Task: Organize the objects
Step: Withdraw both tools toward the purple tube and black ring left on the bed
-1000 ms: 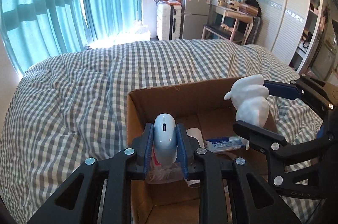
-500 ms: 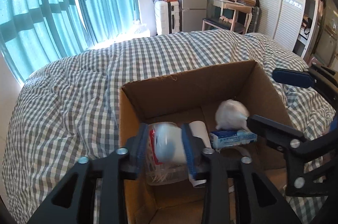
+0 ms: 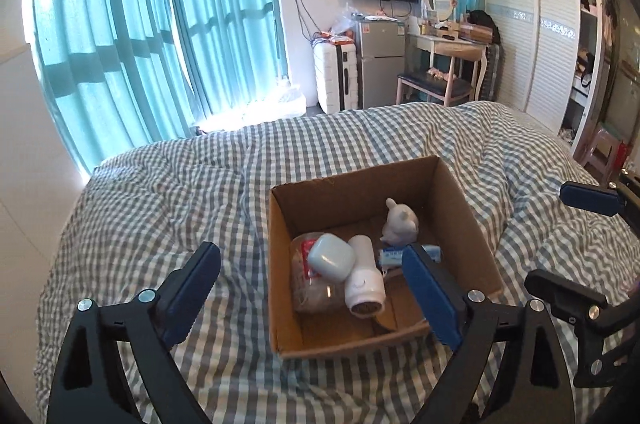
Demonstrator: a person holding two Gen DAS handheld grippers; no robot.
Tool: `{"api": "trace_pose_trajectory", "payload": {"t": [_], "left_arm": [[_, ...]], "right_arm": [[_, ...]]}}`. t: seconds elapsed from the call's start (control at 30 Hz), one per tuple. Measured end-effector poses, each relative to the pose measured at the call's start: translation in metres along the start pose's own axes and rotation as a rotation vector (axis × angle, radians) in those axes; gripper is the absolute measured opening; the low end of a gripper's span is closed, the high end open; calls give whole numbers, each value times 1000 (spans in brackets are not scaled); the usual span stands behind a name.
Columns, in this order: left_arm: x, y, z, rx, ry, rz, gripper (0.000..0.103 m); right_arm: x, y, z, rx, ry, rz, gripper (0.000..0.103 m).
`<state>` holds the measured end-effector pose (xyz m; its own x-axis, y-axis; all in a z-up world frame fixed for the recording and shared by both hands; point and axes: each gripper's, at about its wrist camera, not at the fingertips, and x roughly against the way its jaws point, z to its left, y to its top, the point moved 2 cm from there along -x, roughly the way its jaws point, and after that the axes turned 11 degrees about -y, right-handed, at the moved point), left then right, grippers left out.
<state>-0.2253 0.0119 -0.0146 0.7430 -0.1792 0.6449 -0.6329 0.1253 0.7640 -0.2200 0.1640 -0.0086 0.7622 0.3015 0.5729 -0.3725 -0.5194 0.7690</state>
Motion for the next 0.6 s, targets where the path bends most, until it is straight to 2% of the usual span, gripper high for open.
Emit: {"api": "trace_pose_trajectory", "payload": {"t": [0.2,0.3,0.4,0.6], "left_arm": [[39,-25,-6,22,12,31,98],[54,-45,-8,23,45,38,98],[61,-69,-9,30,64,73,98],[54,-126,-1,142,52,152,98]], "right_arm": [[38,-25,23,49,34,1,77],[49,-43,39,66,51,10,77],[52,-61,52,58,85,34,77],[37,-103,74,43,149,132,77]]}}
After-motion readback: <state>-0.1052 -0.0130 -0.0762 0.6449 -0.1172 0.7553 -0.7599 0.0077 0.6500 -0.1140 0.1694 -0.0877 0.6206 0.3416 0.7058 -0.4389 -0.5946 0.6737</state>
